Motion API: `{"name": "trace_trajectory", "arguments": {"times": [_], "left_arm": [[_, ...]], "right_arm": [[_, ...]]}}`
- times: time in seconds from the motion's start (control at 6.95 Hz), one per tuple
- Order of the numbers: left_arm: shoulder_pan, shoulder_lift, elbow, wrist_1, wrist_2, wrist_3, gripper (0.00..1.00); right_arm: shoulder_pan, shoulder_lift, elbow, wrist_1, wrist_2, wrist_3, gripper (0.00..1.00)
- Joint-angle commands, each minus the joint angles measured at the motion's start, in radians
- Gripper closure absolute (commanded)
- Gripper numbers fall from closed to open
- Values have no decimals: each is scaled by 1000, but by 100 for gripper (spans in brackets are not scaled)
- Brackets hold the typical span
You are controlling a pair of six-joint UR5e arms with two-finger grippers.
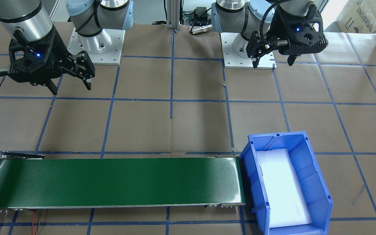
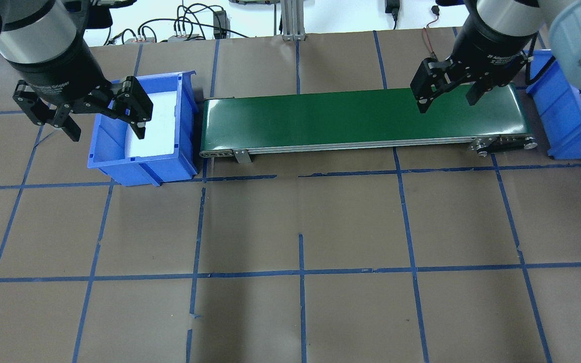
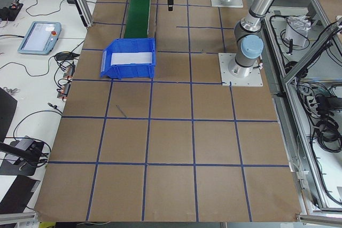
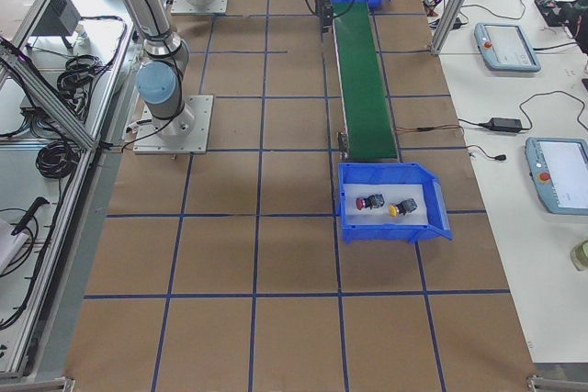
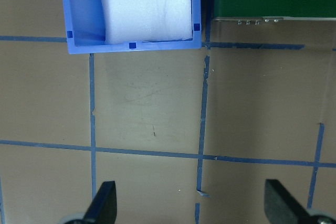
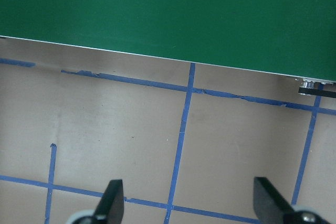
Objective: Transport two buttons from left to right
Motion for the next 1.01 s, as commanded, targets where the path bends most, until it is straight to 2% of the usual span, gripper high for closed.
{"name": "trace_trajectory", "arguments": {"times": [0.0, 0.43, 0.58, 0.86], "left_arm": [[0, -4, -5, 8, 1, -3, 0], [1, -1, -3, 8, 2, 3, 0], [0, 1, -2, 8, 2, 3, 0], [0, 1, 1, 8, 1, 3, 0]], "right_arm": [[1, 3, 4, 4, -8, 36, 9], [1, 3, 8, 4, -11, 115, 1], [1, 3, 8, 6, -10, 167, 1], [1, 3, 8, 6, -14, 148, 1]]}}
